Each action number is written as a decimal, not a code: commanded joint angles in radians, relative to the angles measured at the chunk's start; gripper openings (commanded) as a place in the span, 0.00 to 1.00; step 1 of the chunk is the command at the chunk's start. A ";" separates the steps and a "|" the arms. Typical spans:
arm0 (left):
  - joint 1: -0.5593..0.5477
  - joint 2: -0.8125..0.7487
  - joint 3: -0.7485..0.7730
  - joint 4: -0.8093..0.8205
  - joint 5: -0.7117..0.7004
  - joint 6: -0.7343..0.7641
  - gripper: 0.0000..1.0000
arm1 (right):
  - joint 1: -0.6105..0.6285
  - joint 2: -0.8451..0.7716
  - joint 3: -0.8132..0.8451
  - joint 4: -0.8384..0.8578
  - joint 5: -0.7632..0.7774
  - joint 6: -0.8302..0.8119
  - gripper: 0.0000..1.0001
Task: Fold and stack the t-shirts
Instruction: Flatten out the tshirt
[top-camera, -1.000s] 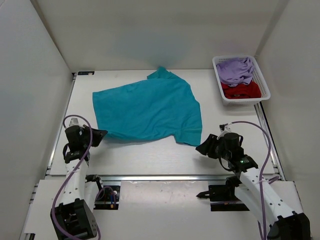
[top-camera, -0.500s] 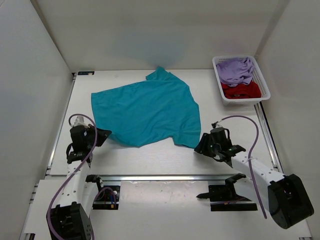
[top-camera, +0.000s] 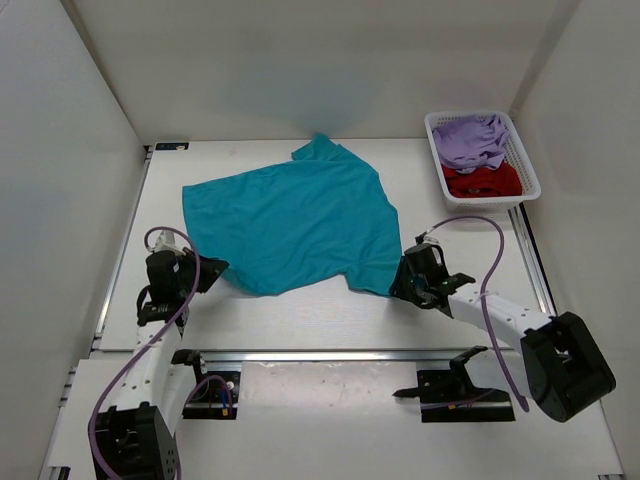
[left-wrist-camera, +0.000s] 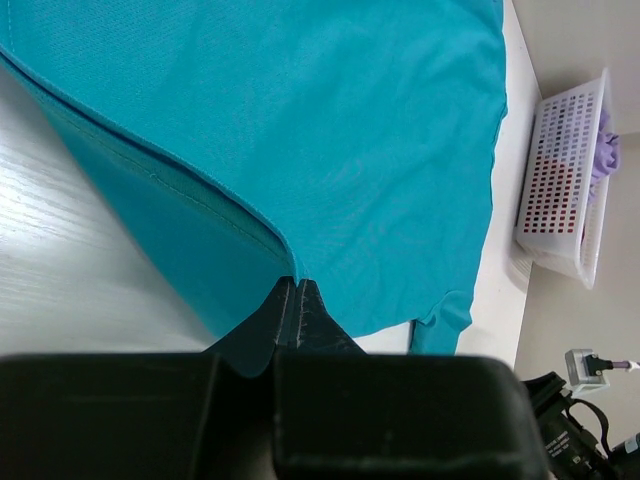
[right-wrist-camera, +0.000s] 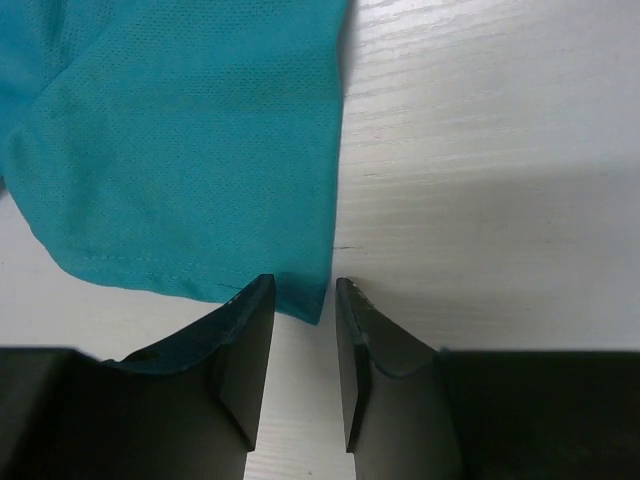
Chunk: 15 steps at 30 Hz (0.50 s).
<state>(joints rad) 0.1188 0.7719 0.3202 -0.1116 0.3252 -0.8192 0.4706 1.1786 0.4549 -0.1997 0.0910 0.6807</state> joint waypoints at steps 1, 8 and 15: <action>-0.008 0.003 -0.004 0.029 0.003 0.015 0.00 | 0.039 0.036 0.014 -0.049 0.107 0.006 0.29; -0.011 0.012 -0.007 0.044 0.002 0.006 0.00 | 0.094 0.099 0.036 -0.095 0.141 0.022 0.29; -0.010 -0.002 -0.006 0.033 0.005 0.006 0.00 | 0.126 0.130 0.047 -0.165 0.168 0.033 0.27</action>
<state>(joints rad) 0.1120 0.7822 0.3202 -0.0929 0.3256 -0.8196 0.5755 1.2652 0.5190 -0.2333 0.2253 0.6922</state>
